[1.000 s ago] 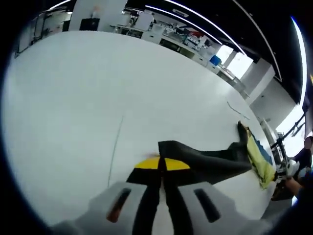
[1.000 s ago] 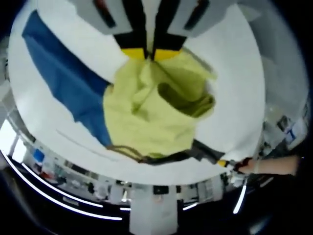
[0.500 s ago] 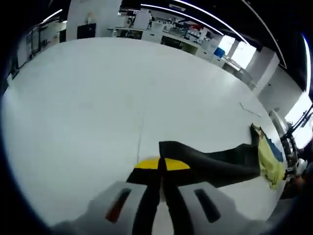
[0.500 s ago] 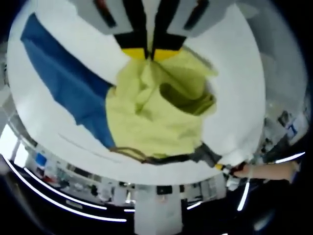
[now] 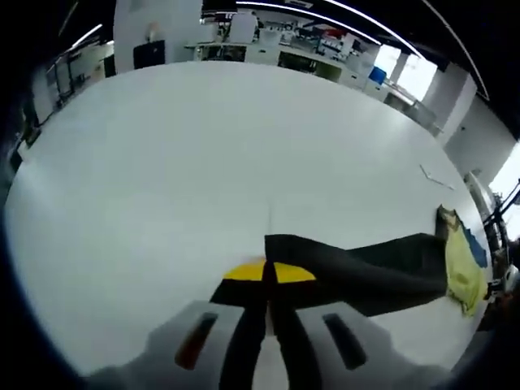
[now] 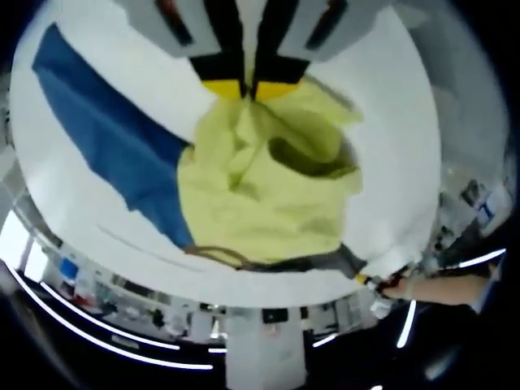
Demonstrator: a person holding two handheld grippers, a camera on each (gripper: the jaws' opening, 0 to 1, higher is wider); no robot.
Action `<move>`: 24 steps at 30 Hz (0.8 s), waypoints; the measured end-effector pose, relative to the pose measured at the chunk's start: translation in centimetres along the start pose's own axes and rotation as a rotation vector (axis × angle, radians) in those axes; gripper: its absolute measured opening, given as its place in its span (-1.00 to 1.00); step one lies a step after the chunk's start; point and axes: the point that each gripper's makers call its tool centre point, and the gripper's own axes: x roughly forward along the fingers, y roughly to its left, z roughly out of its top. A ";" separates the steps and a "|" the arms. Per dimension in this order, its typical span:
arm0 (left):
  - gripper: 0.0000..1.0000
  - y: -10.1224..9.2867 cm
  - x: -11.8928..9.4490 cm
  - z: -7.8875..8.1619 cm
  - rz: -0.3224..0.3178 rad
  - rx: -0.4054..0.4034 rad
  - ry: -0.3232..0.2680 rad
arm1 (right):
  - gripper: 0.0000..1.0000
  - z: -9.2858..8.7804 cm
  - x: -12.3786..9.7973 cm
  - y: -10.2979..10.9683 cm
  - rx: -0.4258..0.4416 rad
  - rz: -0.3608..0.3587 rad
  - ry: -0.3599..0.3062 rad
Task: Fold the garment on the visible template until the final outline fits inside the template.
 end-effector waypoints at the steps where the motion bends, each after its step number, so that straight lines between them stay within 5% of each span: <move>1: -1.00 0.0 0.1 -0.1 0.004 0.004 0.004 | -1.00 0.0 0.0 -0.1 0.003 -0.001 -0.001; 5: -1.00 -0.1 0.8 -1.2 0.031 0.033 0.062 | -1.00 -0.1 -0.1 -0.1 0.007 0.000 -0.002; 13: -1.00 -0.3 0.9 -1.5 0.028 0.028 0.067 | -1.00 -0.1 -0.1 0.0 0.015 0.001 -0.008; 24: 0.06 -2.0 0.3 -1.4 -0.030 0.078 -0.002 | -0.92 0.0 0.0 -0.4 0.021 0.008 -0.014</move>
